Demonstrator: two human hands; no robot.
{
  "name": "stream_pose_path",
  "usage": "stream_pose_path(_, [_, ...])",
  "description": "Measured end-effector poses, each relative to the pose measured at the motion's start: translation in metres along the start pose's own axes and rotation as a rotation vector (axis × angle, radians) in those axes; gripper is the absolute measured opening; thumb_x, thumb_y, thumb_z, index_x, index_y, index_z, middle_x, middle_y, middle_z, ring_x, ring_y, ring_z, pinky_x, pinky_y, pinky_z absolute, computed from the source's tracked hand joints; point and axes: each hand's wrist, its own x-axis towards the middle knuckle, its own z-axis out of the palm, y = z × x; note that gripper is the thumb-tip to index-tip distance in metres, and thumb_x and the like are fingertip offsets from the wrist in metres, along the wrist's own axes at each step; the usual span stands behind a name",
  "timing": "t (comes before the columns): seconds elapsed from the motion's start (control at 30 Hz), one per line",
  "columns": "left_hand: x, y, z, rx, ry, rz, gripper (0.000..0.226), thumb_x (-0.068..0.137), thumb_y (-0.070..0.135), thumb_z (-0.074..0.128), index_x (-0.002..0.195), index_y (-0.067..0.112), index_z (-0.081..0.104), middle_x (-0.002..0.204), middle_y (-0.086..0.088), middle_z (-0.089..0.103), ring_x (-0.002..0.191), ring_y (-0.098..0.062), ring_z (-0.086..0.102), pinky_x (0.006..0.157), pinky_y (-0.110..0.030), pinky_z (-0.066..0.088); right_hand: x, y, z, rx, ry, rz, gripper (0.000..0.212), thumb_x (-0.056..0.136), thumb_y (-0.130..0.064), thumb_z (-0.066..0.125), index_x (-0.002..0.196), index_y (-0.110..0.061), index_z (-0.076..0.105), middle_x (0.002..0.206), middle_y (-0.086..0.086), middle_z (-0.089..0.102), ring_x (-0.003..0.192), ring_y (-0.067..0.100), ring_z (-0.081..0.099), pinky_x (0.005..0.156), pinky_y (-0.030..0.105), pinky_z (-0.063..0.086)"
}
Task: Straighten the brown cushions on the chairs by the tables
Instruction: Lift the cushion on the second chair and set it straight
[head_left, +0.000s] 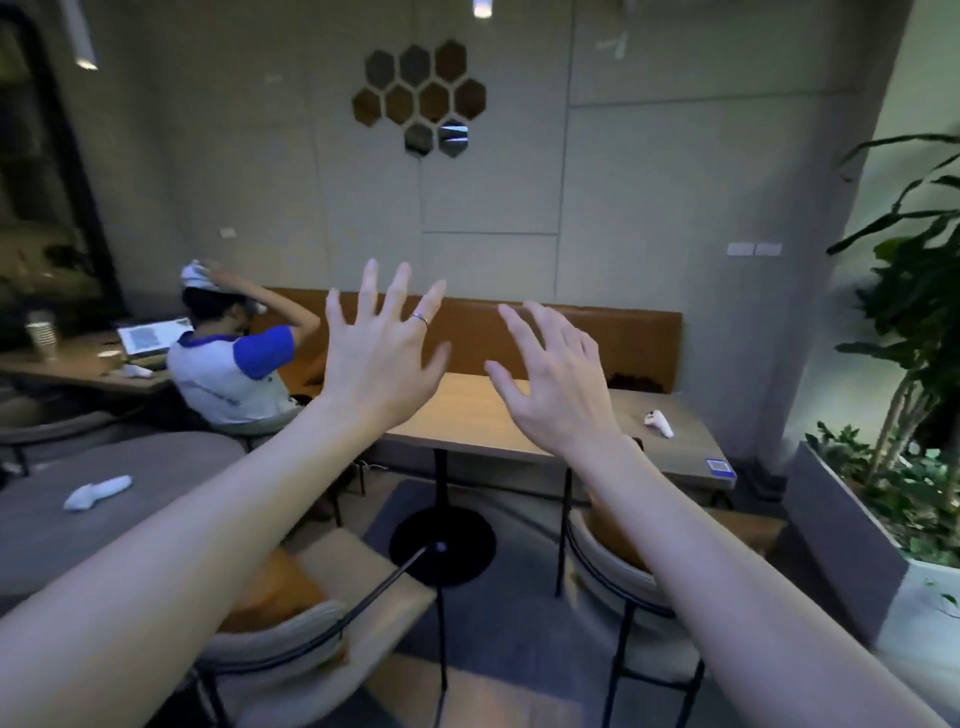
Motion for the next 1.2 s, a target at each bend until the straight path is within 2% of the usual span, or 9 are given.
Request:
stream_pose_path(0.27, [-0.035, -0.108, -0.002, 0.034, -0.042, -0.156, 0.066, 0.098, 0.057, 0.044, 0.158, 0.032, 0.030, 0.167, -0.012, 0.024, 0.155, -0.038, 0.010, 0.116, -0.067, 0.012, 0.021, -0.075, 0.050, 0.093, -0.041, -0.016, 0.061, 0.101, -0.053, 0.040, 0.156, -0.029, 0.029, 0.161, 0.008, 0.033, 0.148, 0.028, 0.028, 0.116, 0.054, 0.026])
stream_pose_path(0.4, [-0.039, -0.139, 0.021, 0.035, -0.089, -0.208, 0.067, 0.098, 0.058, 0.042, 0.158, 0.030, 0.030, 0.166, -0.014, 0.026, 0.154, -0.041, 0.013, 0.115, -0.068, 0.018, 0.031, -0.090, 0.089, 0.141, -0.099, -0.027, 0.061, 0.101, -0.054, 0.038, 0.156, -0.031, 0.028, 0.162, 0.006, 0.031, 0.148, 0.027, 0.027, 0.117, 0.053, 0.025])
stream_pose_path(0.53, [-0.051, -0.163, 0.063, 0.032, -0.194, -0.320, 0.067, 0.099, 0.057, 0.039, 0.159, 0.031, 0.026, 0.168, -0.012, 0.022, 0.154, -0.038, 0.008, 0.117, -0.067, 0.014, 0.033, -0.099, 0.147, 0.169, -0.177, -0.033, 0.061, 0.101, -0.054, 0.038, 0.156, -0.030, 0.029, 0.161, 0.007, 0.033, 0.146, 0.028, 0.031, 0.115, 0.052, 0.030])
stream_pose_path(0.67, [-0.068, -0.198, 0.116, 0.021, -0.322, -0.413, 0.067, 0.098, 0.058, 0.039, 0.158, 0.032, 0.024, 0.168, -0.010, 0.021, 0.155, -0.037, 0.008, 0.116, -0.068, 0.015, 0.029, -0.111, 0.223, 0.215, -0.287, -0.025, 0.063, 0.099, -0.056, 0.037, 0.156, -0.031, 0.028, 0.161, 0.009, 0.033, 0.143, 0.030, 0.036, 0.112, 0.055, 0.033])
stream_pose_path(0.97, [-0.104, -0.284, 0.235, 0.032, -0.590, -0.690, 0.069, 0.099, 0.055, 0.041, 0.159, 0.030, 0.020, 0.168, -0.007, 0.021, 0.154, -0.035, 0.012, 0.115, -0.066, 0.021, 0.021, -0.142, 0.394, 0.368, -0.563, 0.040, 0.064, 0.101, -0.057, 0.037, 0.158, -0.033, 0.021, 0.165, 0.009, 0.024, 0.148, 0.029, 0.026, 0.114, 0.058, 0.026])
stream_pose_path(1.2, [-0.156, -0.333, 0.304, -0.092, -0.732, -0.927, 0.068, 0.096, 0.052, 0.051, 0.155, 0.027, 0.028, 0.157, -0.007, 0.037, 0.144, -0.036, 0.031, 0.106, -0.065, 0.033, -0.011, -0.181, 0.485, 0.410, -0.838, 0.118, 0.068, 0.099, -0.062, 0.036, 0.158, -0.036, 0.014, 0.166, 0.008, 0.016, 0.147, 0.034, 0.024, 0.111, 0.062, 0.026])
